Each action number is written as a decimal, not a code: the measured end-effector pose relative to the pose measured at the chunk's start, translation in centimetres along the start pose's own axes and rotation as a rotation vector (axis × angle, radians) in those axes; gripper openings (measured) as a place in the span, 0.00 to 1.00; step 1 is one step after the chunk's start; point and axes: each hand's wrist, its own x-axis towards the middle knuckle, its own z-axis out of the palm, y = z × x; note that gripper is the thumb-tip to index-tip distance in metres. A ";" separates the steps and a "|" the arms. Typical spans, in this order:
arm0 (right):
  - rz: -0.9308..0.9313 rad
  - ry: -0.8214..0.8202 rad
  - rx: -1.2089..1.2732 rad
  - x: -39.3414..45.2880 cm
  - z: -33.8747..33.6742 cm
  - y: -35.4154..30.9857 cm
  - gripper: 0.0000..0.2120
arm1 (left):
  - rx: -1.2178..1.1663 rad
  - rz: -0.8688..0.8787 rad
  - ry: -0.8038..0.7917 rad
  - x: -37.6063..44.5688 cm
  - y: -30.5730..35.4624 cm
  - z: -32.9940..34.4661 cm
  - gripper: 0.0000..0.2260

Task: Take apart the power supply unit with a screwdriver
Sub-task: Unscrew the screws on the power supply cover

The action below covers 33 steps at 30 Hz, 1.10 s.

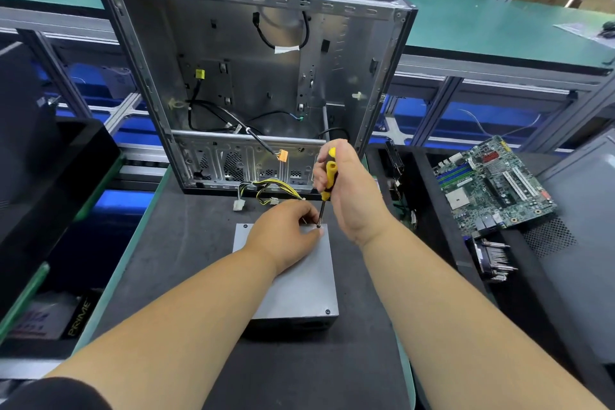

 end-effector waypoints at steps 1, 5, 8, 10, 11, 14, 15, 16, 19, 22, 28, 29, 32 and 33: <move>-0.001 0.002 0.015 0.1 0.2 0.1 0.07 | 0.009 0.003 0.000 0.0 0.0 0.0 0.06; -0.029 -0.017 0.052 0.4 0.1 0.1 0.09 | 0.004 -0.008 0.012 0.0 0.1 0.0 0.05; -0.001 -0.042 0.087 0.6 -0.4 -0.5 0.10 | -0.006 -0.008 0.015 -0.1 0.1 0.0 0.05; 0.014 -0.081 0.134 0.6 -0.4 -0.6 0.10 | -0.006 -0.006 0.012 -0.1 0.1 0.0 0.05; 0.010 -0.079 0.154 0.6 -0.2 -0.6 0.10 | -0.006 -0.006 0.014 -0.1 0.1 0.0 0.05; -0.021 -0.046 0.194 0.4 0.5 -0.3 0.11 | -0.009 -0.005 0.017 -0.1 0.1 0.0 0.05; -0.034 -0.039 0.197 0.4 0.7 -0.3 0.11 | -0.010 -0.003 0.014 -0.1 0.1 0.0 0.05; -0.041 -0.035 0.196 0.5 0.8 -0.2 0.12 | -0.012 -0.002 0.011 -0.1 0.1 0.0 0.06; -0.038 -0.027 0.196 0.8 0.8 -0.3 0.12 | -0.015 -0.005 0.009 -0.1 0.1 0.0 0.05; -0.037 -0.022 0.231 1.2 0.6 -0.4 0.14 | -0.018 -0.003 0.009 -0.1 0.0 0.1 0.05; 0.002 -0.117 0.314 1.8 -0.1 -0.5 0.16 | -0.007 0.007 0.017 -0.1 -0.1 0.1 0.05; 0.025 -0.151 0.318 1.9 -0.4 -0.7 0.15 | -0.006 0.010 0.017 -0.1 0.0 0.1 0.05; 0.092 -0.246 0.291 2.2 -0.8 -1.2 0.12 | 0.013 0.016 0.015 -0.1 0.0 0.1 0.05; 0.096 -0.263 0.277 2.2 -0.7 -1.2 0.11 | 0.018 0.016 0.016 -0.1 0.0 0.0 0.06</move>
